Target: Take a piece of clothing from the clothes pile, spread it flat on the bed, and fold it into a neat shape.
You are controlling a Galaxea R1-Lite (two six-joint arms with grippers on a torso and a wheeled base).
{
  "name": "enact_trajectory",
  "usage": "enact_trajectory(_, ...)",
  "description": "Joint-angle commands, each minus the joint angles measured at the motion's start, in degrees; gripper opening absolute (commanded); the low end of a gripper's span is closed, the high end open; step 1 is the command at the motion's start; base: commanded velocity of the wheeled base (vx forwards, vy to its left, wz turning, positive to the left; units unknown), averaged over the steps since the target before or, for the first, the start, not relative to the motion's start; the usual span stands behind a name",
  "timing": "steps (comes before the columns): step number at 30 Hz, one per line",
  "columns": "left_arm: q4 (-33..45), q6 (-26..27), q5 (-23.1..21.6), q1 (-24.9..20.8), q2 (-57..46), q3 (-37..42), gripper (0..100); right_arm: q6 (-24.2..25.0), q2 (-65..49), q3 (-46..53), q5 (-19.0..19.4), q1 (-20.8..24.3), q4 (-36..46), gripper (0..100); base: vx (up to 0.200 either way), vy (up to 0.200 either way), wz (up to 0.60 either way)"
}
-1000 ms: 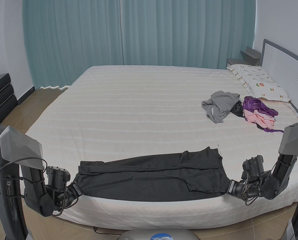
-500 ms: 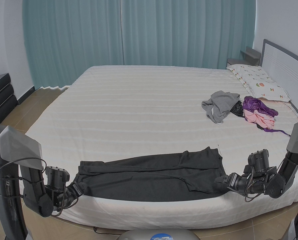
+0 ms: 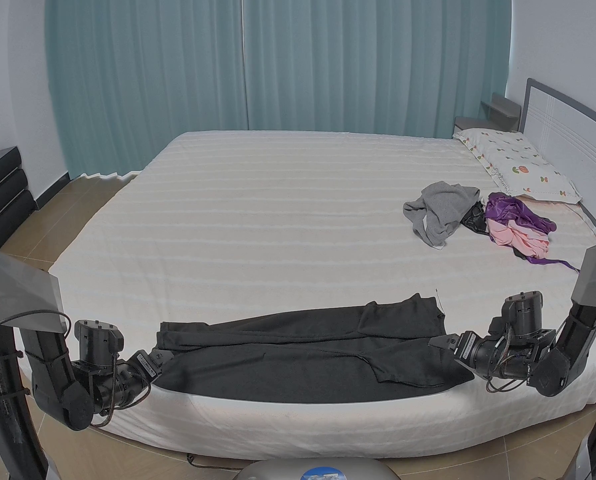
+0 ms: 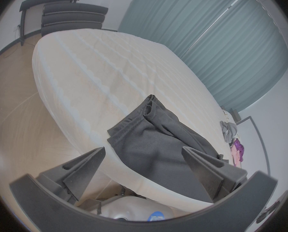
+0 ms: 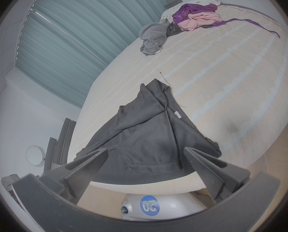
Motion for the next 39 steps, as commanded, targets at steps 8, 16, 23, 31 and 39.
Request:
enact_trajectory(8,-0.13,-7.06,-4.47,-0.30,-0.16,-0.65,100,-2.41,10.43,0.23,0.50,1.77,-6.81,100,0.000,0.000,0.00)
enact_trajectory(16,-0.13,-7.24,-4.47,-0.48,-0.24,-0.56,100,-2.33,11.75,-0.38,0.59,2.03,-6.90,100,0.000,0.000,0.00)
enact_trajectory(23,-0.13,-7.15,-4.38,-0.48,-0.16,-0.65,100,-2.33,12.10,-0.47,0.59,2.03,-6.81,0,0.000,0.000,0.00)
enact_trajectory(31,-0.13,-7.15,-4.38,-0.48,-0.16,-0.65,100,-2.33,10.78,1.20,0.41,1.94,-6.64,0,0.000,0.000,0.00)
enact_trajectory(39,-0.13,-7.06,-4.29,-0.48,-0.07,-0.65,100,-2.33,7.27,4.01,1.73,1.42,-6.64,0,0.000,0.000,0.00)
